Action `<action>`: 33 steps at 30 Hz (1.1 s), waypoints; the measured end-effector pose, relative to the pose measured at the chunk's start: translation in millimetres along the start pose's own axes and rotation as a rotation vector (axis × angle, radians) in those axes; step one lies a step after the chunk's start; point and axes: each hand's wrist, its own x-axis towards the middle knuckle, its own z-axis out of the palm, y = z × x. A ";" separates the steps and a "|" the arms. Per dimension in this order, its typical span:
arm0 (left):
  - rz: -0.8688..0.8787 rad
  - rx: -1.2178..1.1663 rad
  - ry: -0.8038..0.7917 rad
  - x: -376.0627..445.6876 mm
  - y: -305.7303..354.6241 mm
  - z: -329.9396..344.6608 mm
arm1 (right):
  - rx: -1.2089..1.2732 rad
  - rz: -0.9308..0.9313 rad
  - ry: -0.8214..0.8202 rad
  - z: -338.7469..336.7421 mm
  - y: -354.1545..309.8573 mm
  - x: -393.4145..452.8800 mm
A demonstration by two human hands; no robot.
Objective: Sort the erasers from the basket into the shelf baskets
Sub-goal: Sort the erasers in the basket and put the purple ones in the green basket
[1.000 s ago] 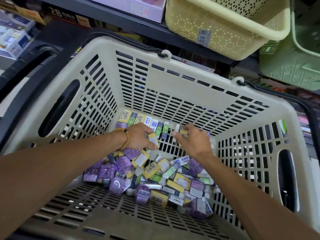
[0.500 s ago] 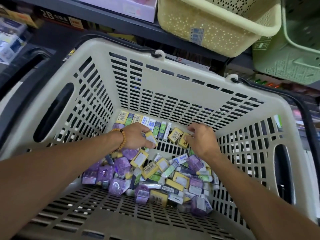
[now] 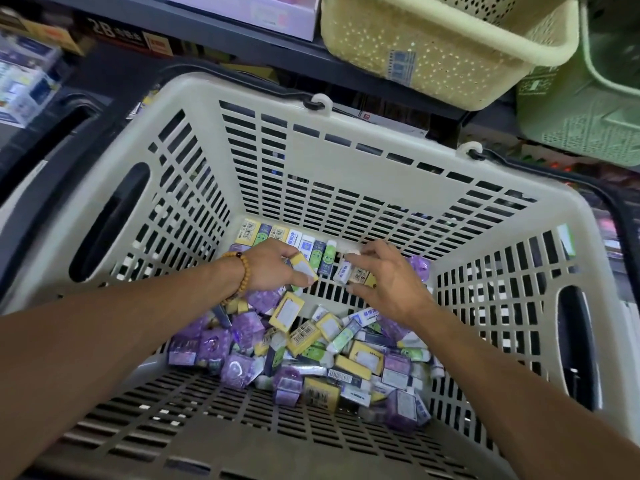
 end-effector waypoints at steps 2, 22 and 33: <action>-0.013 0.002 0.010 -0.6 1.2 -0.7 | -0.027 0.007 -0.031 -2.0 3.4 -5.2; -0.021 -0.032 -0.004 -3.2 2.8 1.8 | -0.220 -0.017 -0.114 -12.2 1.3 -13.7; -0.047 -0.133 0.012 -11.1 -0.1 -1.3 | -0.026 0.214 0.001 -11.4 -19.1 -1.3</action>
